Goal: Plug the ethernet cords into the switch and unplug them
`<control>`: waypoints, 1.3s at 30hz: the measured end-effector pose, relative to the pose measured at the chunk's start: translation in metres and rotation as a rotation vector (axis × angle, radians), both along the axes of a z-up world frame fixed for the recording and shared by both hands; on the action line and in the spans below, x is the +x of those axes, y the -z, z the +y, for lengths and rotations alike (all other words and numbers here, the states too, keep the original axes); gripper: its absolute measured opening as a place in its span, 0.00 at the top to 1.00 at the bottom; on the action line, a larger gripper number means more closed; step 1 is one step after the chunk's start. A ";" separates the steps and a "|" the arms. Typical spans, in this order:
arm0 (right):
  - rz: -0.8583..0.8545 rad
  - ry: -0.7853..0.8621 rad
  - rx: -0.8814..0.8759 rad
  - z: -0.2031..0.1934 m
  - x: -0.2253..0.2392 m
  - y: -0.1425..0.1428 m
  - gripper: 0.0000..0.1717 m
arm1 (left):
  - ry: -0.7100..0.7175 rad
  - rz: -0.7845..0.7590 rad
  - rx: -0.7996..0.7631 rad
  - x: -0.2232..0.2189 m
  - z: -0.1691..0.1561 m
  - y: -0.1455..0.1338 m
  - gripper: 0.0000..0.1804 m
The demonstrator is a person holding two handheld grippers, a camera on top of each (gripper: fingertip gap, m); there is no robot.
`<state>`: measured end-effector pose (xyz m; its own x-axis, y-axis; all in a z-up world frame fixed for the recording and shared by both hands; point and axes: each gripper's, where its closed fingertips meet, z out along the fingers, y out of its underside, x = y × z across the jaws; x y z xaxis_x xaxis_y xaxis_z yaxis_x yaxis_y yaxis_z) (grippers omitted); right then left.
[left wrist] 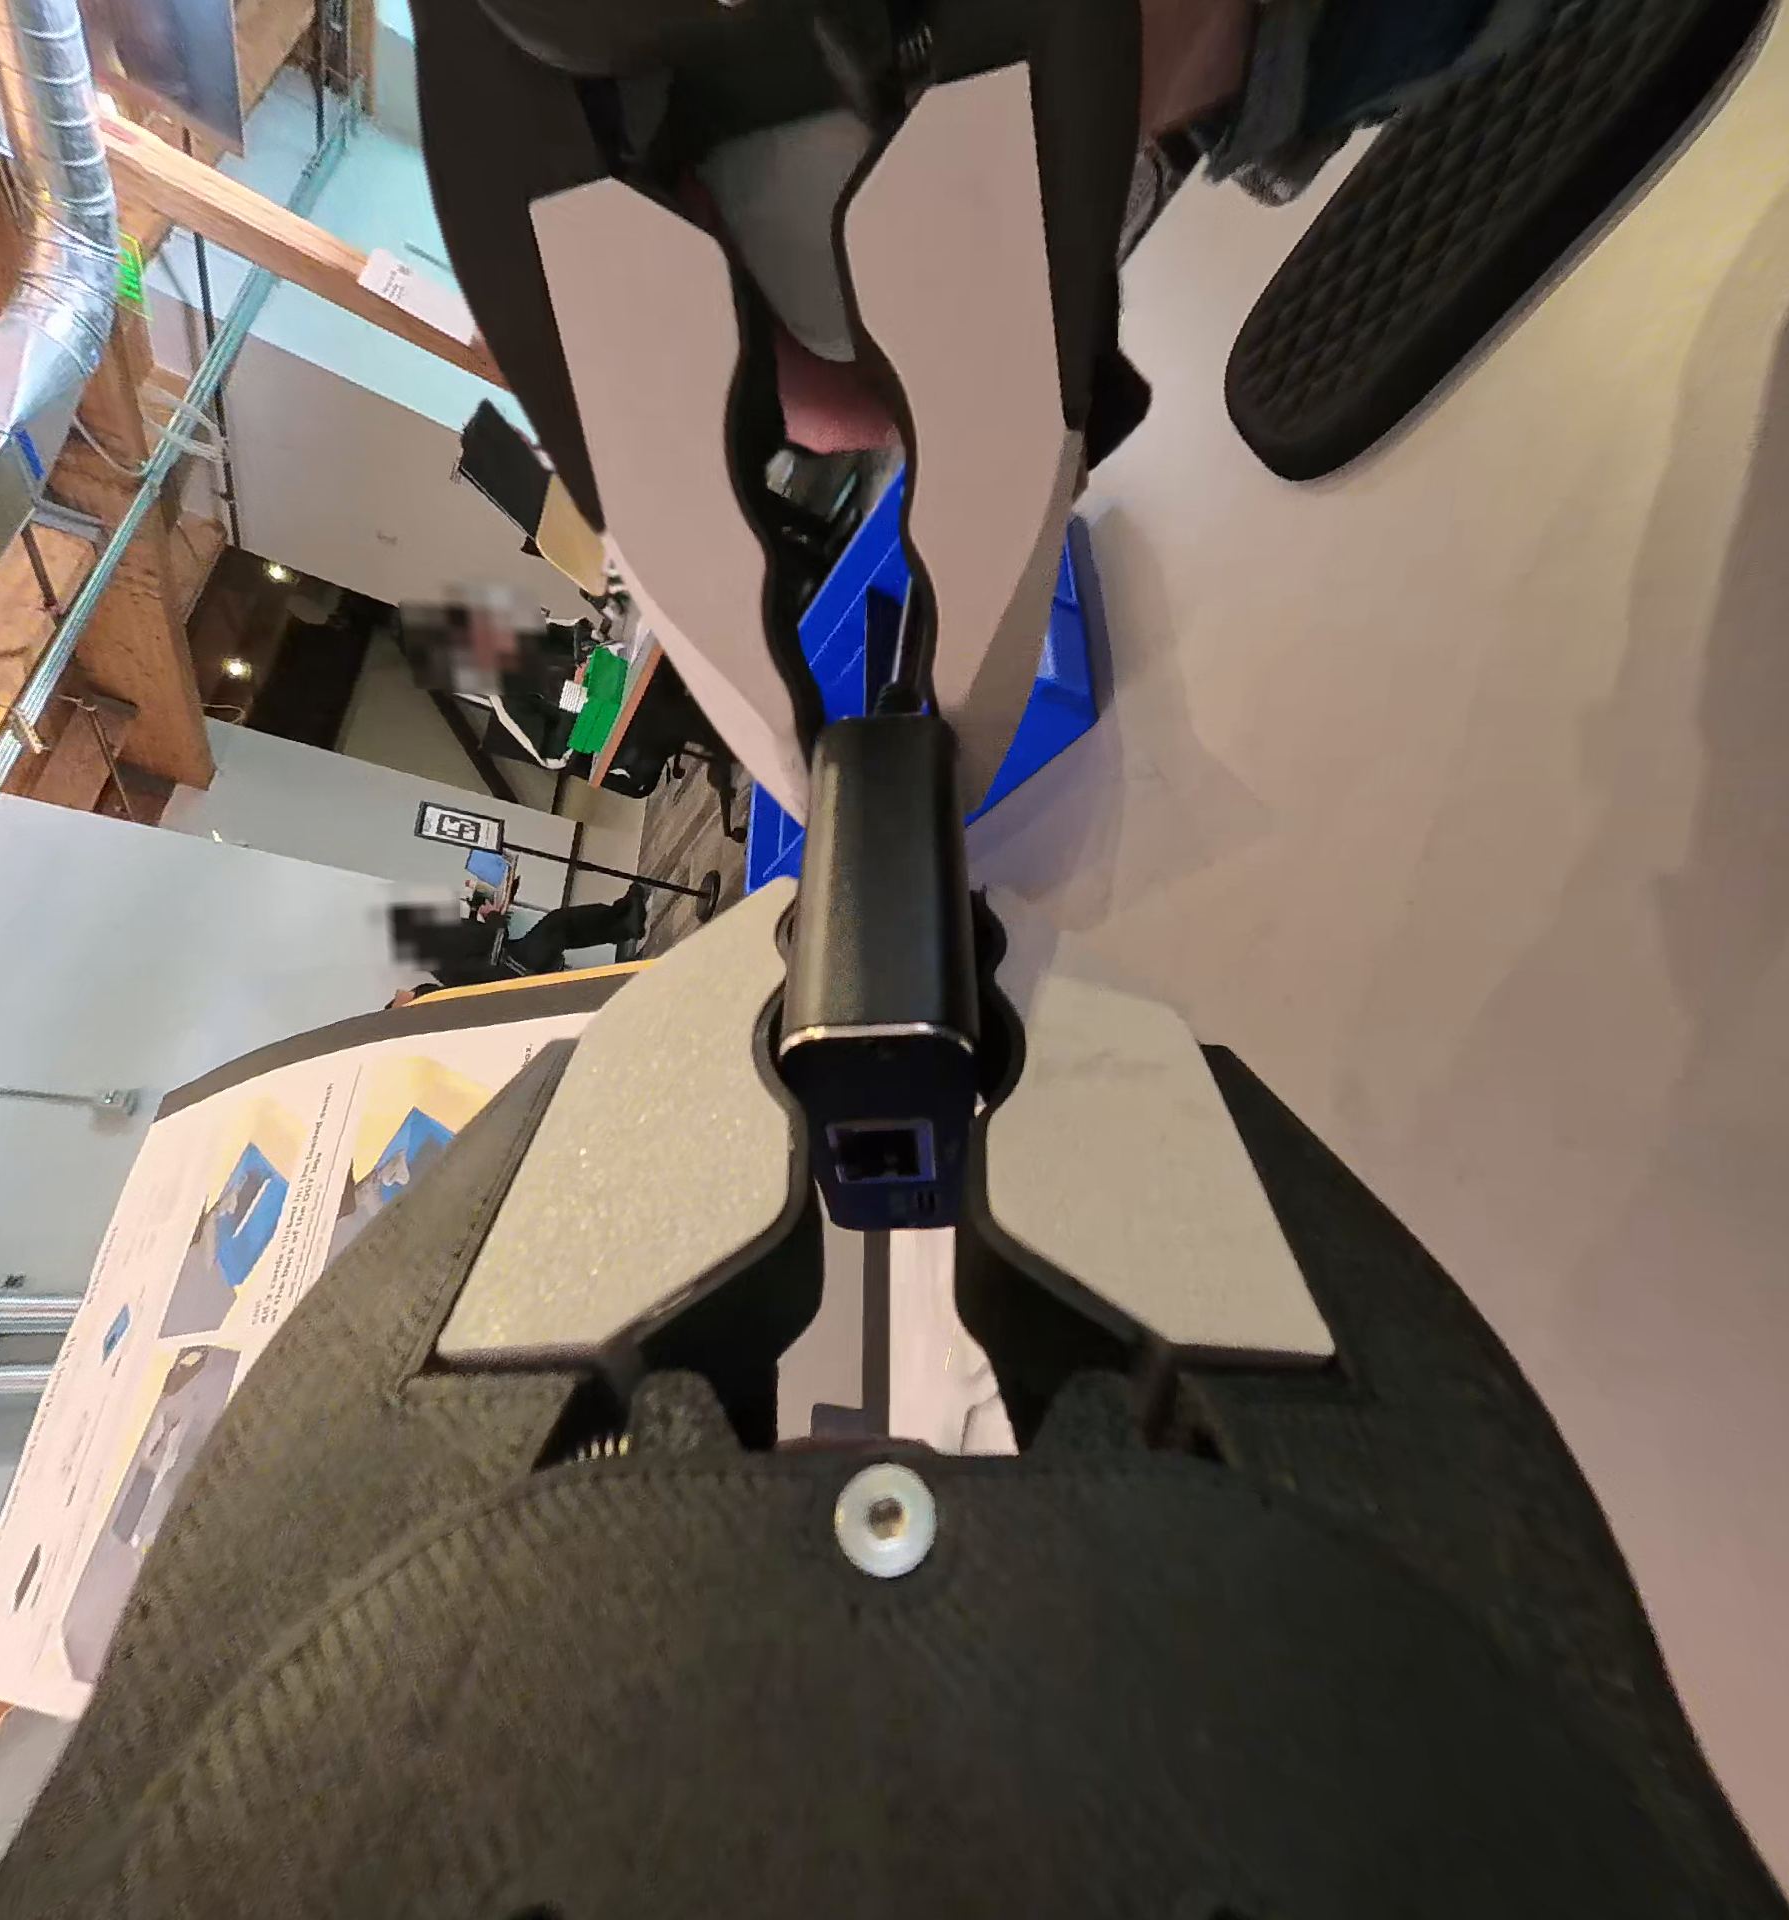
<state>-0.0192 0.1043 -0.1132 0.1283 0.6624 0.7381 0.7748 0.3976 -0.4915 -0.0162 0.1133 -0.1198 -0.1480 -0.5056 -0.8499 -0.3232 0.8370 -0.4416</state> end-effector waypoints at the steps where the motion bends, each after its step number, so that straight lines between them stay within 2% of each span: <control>1: 0.000 -0.006 0.003 0.000 0.000 0.000 0.89 | 0.005 0.001 0.000 0.000 -0.001 0.000 0.86; 12: -0.041 -0.008 0.078 0.000 -0.001 0.000 0.92 | 0.009 0.012 -0.043 0.000 -0.002 0.002 0.86; 19: -0.132 0.026 0.137 0.001 0.001 0.004 0.92 | 0.017 0.029 -0.112 0.002 -0.002 0.008 0.86; 26: -0.180 0.066 0.074 0.001 0.003 0.012 0.93 | 0.019 0.067 -0.164 0.003 -0.001 0.016 0.85; 33: -0.191 0.072 0.049 0.001 0.004 0.014 0.93 | 0.001 0.069 -0.149 0.004 -0.004 0.018 0.85; 39: -0.166 0.051 0.019 -0.002 0.004 0.011 0.93 | 0.003 0.045 -0.223 0.003 -0.005 0.017 0.85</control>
<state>-0.0150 0.1022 -0.1246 0.0365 0.6440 0.7642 0.8643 0.3635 -0.3476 -0.0137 0.1084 -0.1367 -0.1852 -0.6798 -0.7096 -0.3443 0.7213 -0.6010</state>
